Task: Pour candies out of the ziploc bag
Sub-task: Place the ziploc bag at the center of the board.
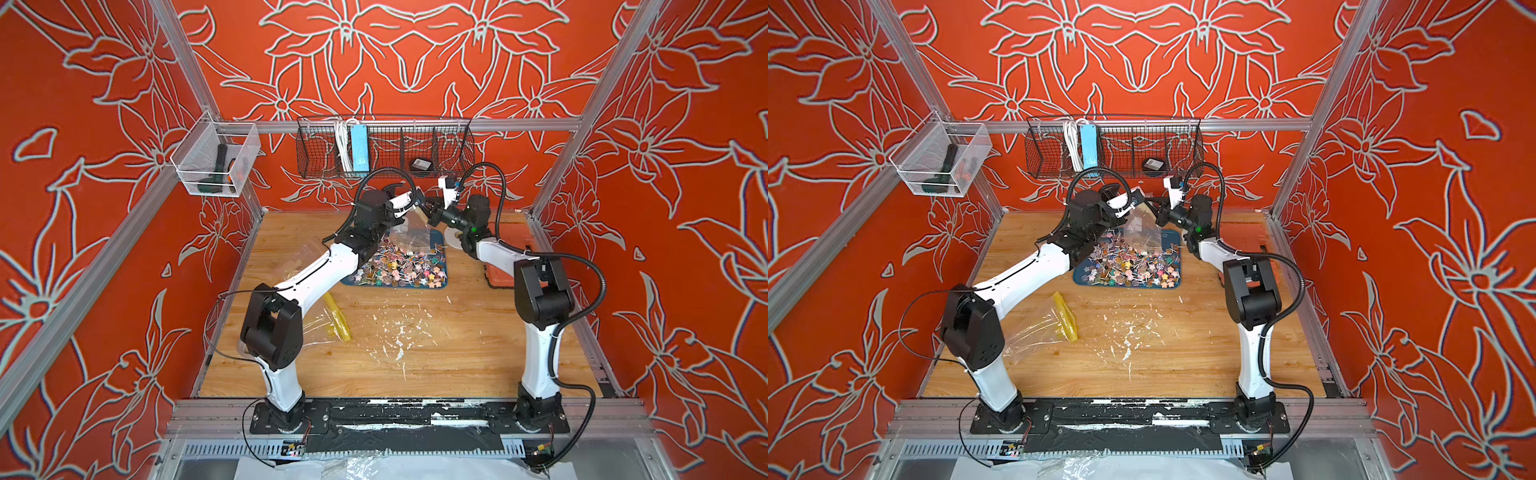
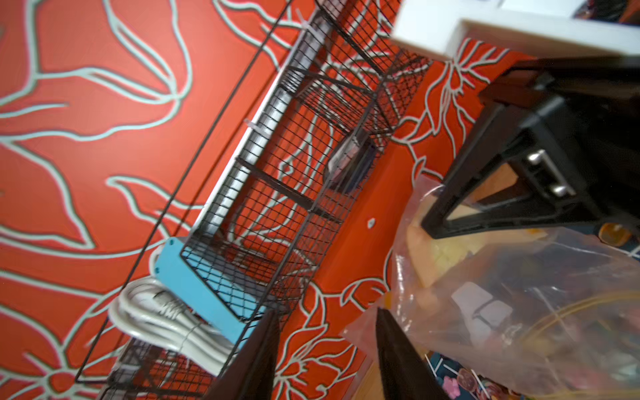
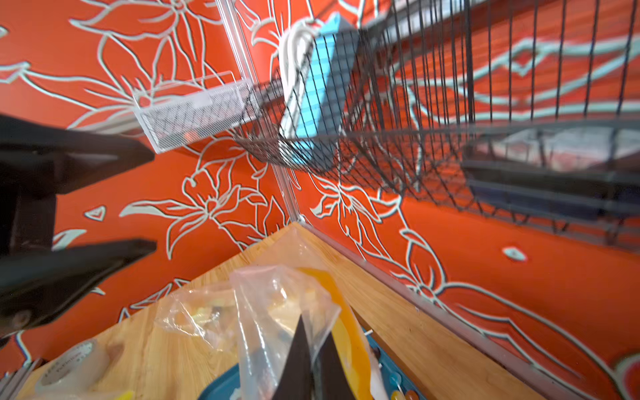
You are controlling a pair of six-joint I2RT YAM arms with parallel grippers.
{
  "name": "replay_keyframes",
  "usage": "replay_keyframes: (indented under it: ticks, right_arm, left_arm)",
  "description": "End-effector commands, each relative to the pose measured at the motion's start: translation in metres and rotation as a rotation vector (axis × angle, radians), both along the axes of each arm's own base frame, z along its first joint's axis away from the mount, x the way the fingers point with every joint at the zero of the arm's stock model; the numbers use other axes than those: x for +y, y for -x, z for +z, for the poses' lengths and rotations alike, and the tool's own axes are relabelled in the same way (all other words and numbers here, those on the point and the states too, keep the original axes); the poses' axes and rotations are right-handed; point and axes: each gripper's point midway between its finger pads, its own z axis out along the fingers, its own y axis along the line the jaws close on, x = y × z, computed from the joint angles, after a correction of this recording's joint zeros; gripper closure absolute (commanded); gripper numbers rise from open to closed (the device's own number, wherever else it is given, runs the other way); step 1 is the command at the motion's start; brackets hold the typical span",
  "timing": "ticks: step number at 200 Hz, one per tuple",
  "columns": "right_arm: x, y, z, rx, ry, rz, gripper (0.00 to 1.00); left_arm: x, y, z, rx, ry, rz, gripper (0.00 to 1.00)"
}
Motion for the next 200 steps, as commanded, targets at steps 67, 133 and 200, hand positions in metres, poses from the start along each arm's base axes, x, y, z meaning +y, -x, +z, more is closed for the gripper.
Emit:
replay_keyframes:
  ticks: [67, 133, 200]
  right_arm:
    - [-0.046, 0.106, 0.094, 0.059, 0.077, -0.142, 1.0]
    - [-0.121, 0.236, -0.005, 0.647, 0.16, -0.411, 1.0]
    - [-0.09, 0.28, -0.118, 1.065, -0.014, -0.17, 1.0]
  left_arm:
    - [0.076, 0.116, 0.123, -0.051, 0.556, 0.084, 0.37]
    - [0.082, 0.168, 0.051, 0.305, 0.886, 0.04, 0.26]
    - [0.087, 0.178, -0.009, 0.451, 0.901, 0.12, 0.23]
